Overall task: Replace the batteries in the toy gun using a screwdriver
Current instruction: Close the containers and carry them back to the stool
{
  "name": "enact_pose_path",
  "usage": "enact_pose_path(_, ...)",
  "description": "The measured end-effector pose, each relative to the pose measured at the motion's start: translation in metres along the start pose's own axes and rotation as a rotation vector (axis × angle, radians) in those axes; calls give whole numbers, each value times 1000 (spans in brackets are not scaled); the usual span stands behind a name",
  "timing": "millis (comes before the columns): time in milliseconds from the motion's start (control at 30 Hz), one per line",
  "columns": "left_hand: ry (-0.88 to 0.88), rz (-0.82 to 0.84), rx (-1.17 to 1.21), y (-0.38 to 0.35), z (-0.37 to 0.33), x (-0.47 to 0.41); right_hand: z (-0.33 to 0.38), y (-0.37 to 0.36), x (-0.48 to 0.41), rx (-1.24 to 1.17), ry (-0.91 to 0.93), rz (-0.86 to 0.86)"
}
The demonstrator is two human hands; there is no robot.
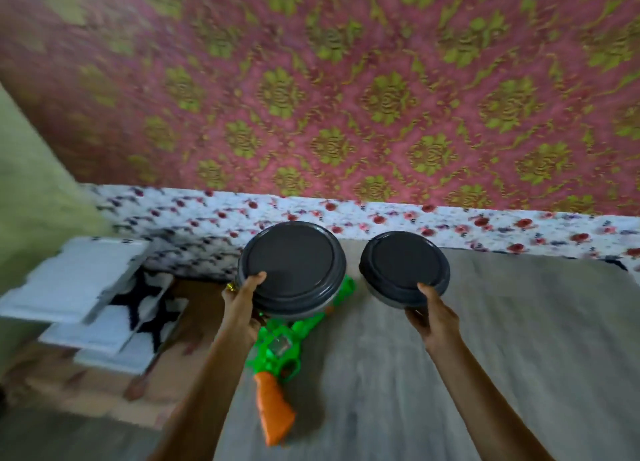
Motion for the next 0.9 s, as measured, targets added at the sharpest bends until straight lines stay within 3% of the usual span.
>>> enact_pose_path(167, -28, -129, 17, 85, -24, 1, -49, -52, 31, 47, -42, 87)
enact_pose_path(333, -1, -137, 61, 164, -11, -11, -95, -88, 48, 117, -97, 187)
enact_pose_path(600, -79, -311, 194, 223, -32, 30, -143, -127, 80, 223, -122, 261)
enact_pose_path(900, -33, -359, 261, 333, -62, -3, -233, -202, 118, 294, -145, 247)
Point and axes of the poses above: each hand's wrist, its own x-axis away from the middle knuckle, its own y-axis out of the back of the hand, z = x × y, the point moved 5 cm from there along -x, towards the middle knuckle, and after that the axes turned 8 degrees about -x, right-handed, at the moved point
